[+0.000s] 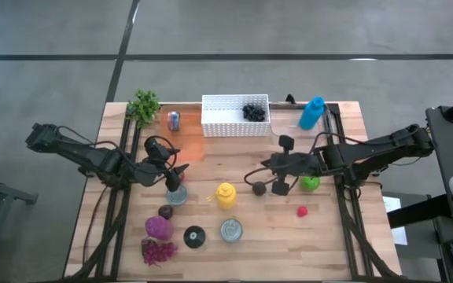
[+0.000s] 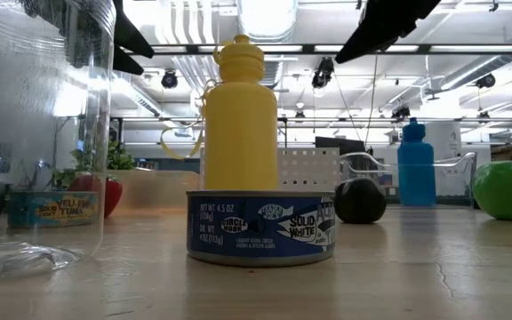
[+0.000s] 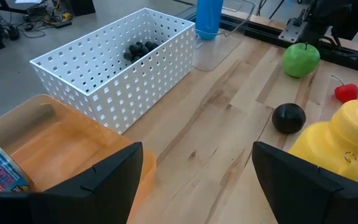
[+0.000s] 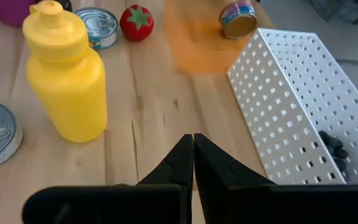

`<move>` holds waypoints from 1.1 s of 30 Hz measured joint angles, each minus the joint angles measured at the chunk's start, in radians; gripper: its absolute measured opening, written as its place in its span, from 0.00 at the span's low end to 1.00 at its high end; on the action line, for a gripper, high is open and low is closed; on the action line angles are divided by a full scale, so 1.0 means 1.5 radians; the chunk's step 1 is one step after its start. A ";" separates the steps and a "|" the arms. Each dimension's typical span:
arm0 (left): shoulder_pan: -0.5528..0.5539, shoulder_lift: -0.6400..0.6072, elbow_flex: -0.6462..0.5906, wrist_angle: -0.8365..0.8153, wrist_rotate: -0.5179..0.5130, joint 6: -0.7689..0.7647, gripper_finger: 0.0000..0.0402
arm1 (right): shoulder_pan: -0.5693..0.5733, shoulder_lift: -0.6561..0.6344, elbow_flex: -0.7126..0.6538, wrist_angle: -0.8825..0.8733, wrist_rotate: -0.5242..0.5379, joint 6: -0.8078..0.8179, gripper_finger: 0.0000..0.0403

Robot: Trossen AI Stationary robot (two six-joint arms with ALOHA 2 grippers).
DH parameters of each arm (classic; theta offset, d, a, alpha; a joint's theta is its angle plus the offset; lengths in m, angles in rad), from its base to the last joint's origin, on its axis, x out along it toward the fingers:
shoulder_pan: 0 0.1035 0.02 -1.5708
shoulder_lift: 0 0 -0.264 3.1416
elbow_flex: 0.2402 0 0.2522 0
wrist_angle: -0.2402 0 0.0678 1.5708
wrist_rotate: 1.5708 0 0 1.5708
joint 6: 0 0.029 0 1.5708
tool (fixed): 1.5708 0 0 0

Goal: Pick & Place Food Item
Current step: Put the yellow water bottle into the transparent bin

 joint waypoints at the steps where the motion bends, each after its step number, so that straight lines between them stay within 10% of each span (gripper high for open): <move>1: 0.000 0.000 0.000 0.000 0.000 0.000 0.76 | 0.000 -0.002 -0.004 0.004 0.000 0.000 0.02; 23: 0.001 0.043 -0.018 0.046 0.008 0.028 0.77 | 0.000 -0.001 -0.141 0.229 -0.160 0.000 0.02; 33: 0.040 0.134 -0.016 0.174 0.191 0.170 0.79 | 0.000 -0.001 -0.178 0.280 -0.160 0.005 0.02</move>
